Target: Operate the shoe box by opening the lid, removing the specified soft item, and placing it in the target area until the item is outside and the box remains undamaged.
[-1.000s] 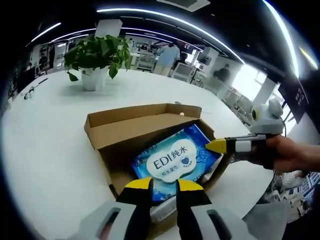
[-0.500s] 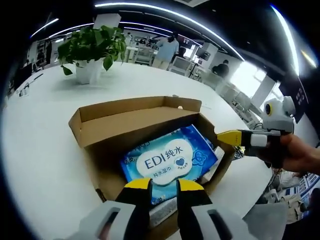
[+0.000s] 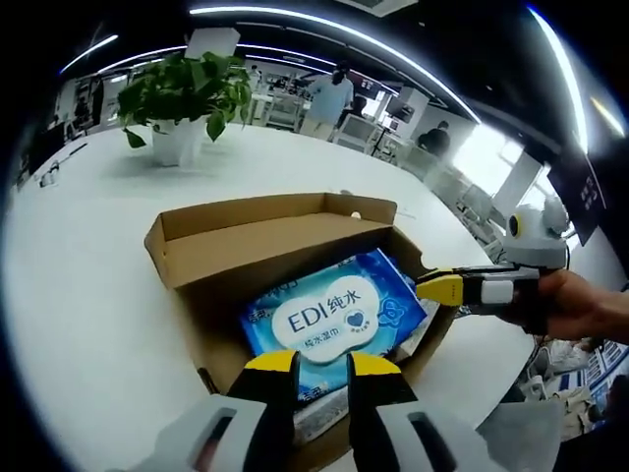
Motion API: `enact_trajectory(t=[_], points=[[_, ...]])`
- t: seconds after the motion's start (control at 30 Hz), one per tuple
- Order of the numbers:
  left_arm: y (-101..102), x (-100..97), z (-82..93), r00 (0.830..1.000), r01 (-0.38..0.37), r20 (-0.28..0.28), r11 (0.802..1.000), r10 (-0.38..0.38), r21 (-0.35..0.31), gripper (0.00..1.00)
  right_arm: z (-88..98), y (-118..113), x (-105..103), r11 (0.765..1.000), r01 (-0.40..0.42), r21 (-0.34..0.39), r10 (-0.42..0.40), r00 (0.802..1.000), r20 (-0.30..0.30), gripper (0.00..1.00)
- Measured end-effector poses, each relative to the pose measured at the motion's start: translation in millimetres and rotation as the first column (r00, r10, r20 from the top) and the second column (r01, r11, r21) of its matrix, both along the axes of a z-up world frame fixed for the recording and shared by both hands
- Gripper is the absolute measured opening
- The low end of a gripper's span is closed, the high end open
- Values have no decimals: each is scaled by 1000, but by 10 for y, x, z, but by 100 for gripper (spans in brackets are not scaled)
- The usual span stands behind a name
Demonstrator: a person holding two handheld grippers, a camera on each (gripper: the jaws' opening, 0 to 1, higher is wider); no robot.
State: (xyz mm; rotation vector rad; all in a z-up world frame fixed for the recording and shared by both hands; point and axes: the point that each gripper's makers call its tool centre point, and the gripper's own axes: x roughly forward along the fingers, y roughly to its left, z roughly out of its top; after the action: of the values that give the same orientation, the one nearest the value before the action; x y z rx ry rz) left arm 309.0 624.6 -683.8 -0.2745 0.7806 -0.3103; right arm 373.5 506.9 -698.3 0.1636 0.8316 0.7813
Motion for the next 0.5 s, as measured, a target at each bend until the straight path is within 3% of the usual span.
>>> enact_trajectory(t=[0.1,0.23,0.5], points=[[44,-11,-3,1000,-11,0,1000,11,-5,19,-59,64,-23,1000,-24,-15,23,1000,-13,32],[113,-20,-8,1000,-25,0,1000,25,-11,19,-122,115,7,999,-27,-26,26,999,-20,31],[250,-60,2,999,-54,3,998,54,-16,19,-238,207,34,998,-34,-51,32,999,-36,19]])
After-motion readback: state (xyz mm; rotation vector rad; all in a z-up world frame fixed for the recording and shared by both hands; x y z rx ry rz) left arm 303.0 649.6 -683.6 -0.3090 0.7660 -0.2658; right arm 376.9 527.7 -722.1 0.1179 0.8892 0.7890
